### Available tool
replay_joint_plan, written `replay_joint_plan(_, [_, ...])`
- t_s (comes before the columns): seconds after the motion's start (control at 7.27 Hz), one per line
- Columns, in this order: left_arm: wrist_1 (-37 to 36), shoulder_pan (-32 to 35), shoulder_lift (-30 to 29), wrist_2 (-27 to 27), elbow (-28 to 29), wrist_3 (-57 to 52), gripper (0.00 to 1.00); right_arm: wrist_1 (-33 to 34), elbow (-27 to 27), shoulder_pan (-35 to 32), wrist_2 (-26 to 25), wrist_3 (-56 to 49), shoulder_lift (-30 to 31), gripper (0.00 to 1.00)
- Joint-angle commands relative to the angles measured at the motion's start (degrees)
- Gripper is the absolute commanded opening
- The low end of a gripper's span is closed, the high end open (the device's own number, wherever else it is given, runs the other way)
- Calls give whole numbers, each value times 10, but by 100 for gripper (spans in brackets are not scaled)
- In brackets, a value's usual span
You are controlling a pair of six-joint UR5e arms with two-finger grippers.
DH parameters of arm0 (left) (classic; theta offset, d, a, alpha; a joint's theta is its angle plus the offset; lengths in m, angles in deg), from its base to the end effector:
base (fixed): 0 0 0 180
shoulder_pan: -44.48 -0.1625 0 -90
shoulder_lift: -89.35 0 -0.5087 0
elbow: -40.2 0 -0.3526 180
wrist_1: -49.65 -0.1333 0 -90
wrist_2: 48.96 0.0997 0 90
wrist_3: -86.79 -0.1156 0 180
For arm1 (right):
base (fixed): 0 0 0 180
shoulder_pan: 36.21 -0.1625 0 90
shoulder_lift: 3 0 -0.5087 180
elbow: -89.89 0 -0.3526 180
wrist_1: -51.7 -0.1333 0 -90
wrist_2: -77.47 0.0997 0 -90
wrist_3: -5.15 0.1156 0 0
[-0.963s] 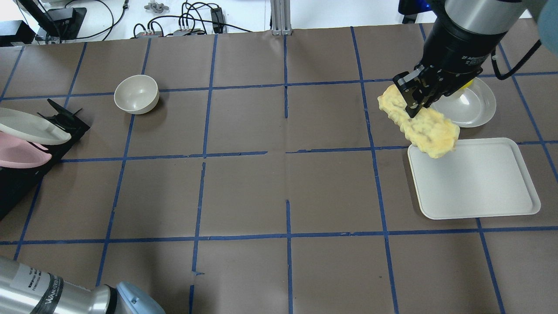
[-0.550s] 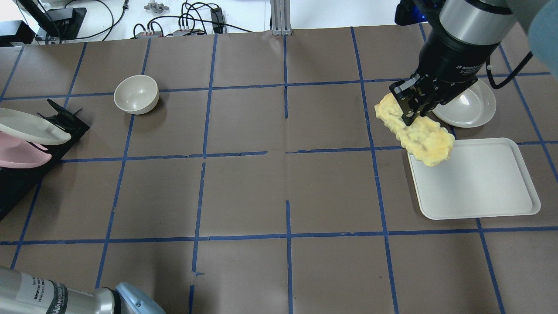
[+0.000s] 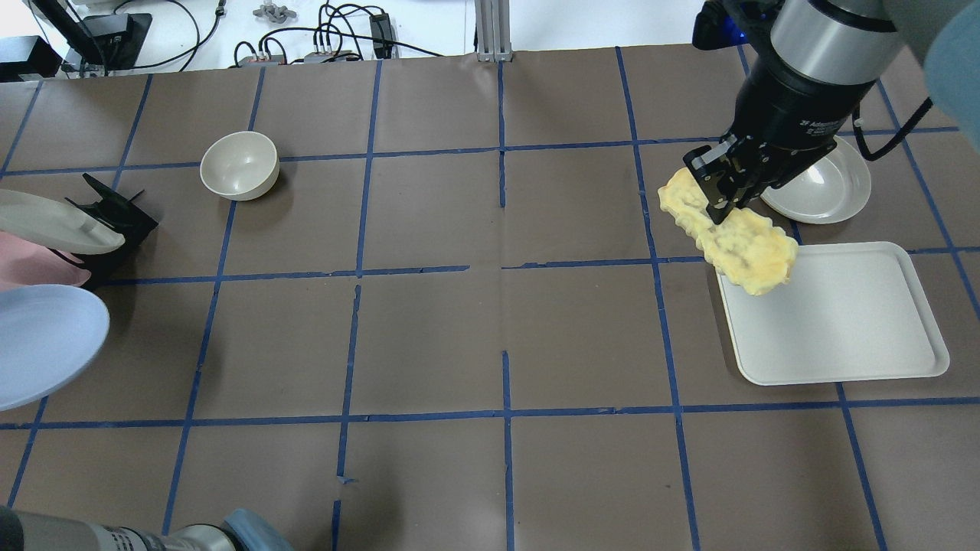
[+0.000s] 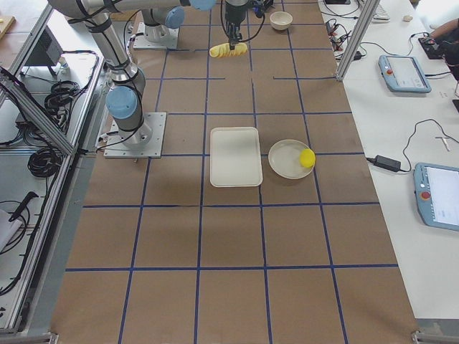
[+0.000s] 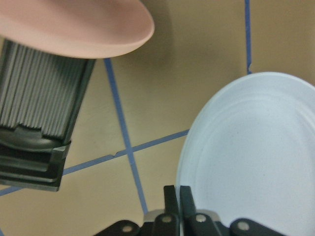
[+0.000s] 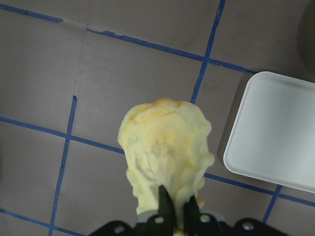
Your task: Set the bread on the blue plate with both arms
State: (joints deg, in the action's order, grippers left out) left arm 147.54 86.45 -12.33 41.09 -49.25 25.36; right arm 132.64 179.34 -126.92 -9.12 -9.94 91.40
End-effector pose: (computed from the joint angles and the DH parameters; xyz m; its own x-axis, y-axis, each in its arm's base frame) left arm 0.2868 -0.4371 0.4508 -0.9372 0.1998 0.2858 0.2513 0.9551 0.1566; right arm 0.1452 -0.4017 0.5779 -0.9606 -0.2675 -0.0759 -0.2718 0.9609 0.0538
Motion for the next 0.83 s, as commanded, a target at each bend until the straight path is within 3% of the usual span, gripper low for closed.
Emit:
replay_joint_plan(0.0, [-35, 97, 23, -51, -62, 94, 2, -1, 0, 0, 0, 0, 0, 20])
replay_joint_plan(0.14, [-37, 143, 14, -58, -70, 153, 2, 0, 2, 0, 0, -2, 0, 20])
replay_joint_plan(0.69, [-212, 414, -21, -136, -128, 512, 2, 48, 20, 0, -2, 1, -1, 21])
